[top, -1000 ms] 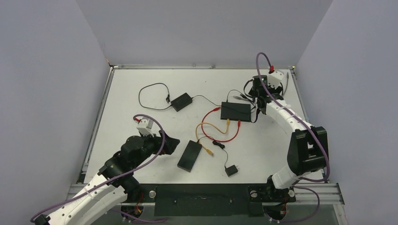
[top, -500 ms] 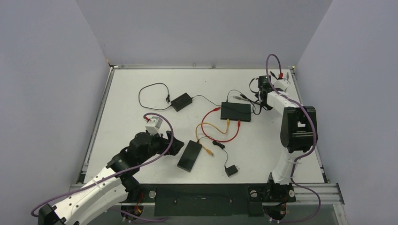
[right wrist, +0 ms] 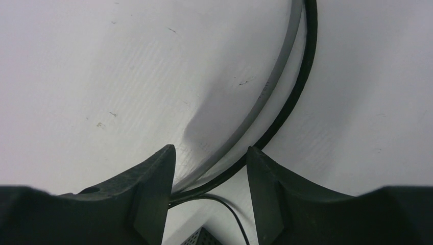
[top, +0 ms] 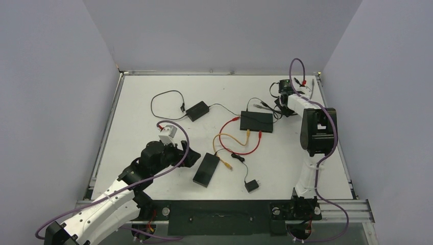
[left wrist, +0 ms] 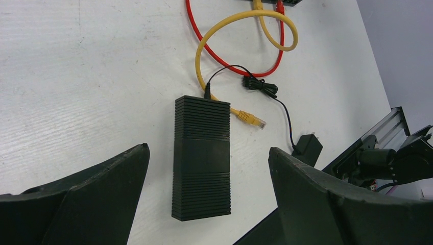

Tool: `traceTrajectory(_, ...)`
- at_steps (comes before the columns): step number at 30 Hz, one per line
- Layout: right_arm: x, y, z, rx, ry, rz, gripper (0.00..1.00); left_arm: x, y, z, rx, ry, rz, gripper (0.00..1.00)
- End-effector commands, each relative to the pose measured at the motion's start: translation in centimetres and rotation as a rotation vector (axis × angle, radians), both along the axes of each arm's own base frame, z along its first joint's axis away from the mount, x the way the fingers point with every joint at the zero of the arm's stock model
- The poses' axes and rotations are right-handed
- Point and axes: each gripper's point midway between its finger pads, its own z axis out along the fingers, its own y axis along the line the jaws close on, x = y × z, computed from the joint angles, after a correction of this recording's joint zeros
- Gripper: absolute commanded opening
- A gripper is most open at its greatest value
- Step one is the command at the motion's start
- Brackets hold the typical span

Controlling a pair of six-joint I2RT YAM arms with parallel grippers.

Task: Insert the plug into the switch port
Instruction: Pick up the connector from the center of the board.

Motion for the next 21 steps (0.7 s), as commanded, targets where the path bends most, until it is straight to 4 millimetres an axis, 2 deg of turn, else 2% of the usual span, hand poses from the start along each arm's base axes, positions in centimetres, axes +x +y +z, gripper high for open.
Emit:
traceTrajectory(1, 0.5, 0.4, 0.1, 0.041, 0.002, -0.017, 0.49, 0.5, -0.4, 0.7, -0.034, -0.028, -0.03, 0.86)
traceTrajectory(5, 0.1, 0.1, 0.5, 0.03, 0.009, -0.024, 0.48, 0.6, -0.3, 0.4, -0.049, -0.011, -0.038, 0.86)
traceTrajectory(11, -0.5, -0.1, 2.5, 0.002, -0.009, -0.012, 0.48, 0.7, -0.2, 0.2, -0.062, -0.007, -0.043, 0.86)
traceTrajectory(17, -1.8, -0.5, 3.7, -0.042, -0.007, -0.011, 0.48, 0.6, -0.3, -0.1, -0.071, -0.004, -0.054, 0.86)
traceTrajectory(21, -2.2, -0.8, 2.9, -0.054, 0.019, -0.023, 0.49, 0.7, -0.4, -0.2, -0.074, -0.005, -0.061, 0.86)
